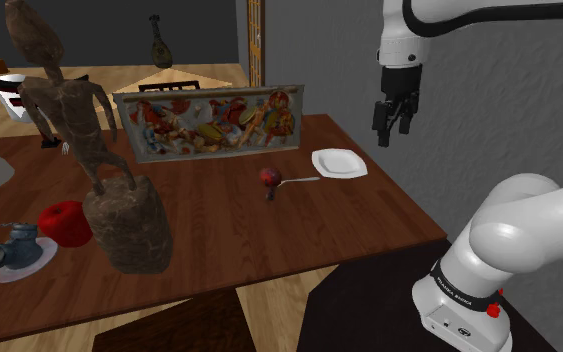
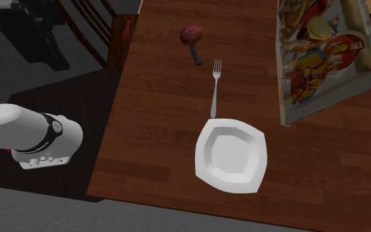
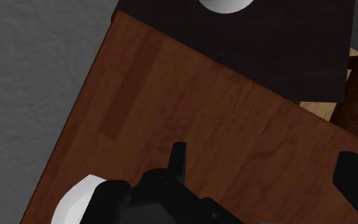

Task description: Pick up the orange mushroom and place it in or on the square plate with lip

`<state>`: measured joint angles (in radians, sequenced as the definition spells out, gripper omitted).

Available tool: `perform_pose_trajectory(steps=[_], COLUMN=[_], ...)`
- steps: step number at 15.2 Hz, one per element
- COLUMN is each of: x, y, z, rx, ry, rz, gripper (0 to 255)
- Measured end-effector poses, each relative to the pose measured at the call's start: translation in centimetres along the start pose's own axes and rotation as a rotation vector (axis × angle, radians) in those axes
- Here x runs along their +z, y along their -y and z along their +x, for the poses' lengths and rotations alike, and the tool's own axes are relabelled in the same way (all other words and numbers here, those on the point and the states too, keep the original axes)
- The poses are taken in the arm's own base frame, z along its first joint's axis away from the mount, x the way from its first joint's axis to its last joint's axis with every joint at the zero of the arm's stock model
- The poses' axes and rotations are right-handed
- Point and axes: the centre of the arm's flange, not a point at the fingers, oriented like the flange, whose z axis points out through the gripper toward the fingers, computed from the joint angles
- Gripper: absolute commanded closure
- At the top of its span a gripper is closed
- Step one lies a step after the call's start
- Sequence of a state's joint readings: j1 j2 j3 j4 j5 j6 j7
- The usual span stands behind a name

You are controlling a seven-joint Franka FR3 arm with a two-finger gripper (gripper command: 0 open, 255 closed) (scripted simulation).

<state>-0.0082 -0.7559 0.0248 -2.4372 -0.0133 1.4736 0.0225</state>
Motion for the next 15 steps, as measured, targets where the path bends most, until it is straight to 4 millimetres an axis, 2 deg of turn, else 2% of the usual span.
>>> perform_pose_trajectory(steps=[2,6,13,15], x=[0.3,1.6,4.2,5.2], y=[0.5,4.7,12.4,14.6], z=[0.1,2.2,7.9,10.1], rx=[0.011,0.101,0.285,0.337], ry=[-0.004,-0.033,-0.095,-0.112], rz=[-0.007,-0.056,-0.152,-0.179], gripper=[0,0,0,0])
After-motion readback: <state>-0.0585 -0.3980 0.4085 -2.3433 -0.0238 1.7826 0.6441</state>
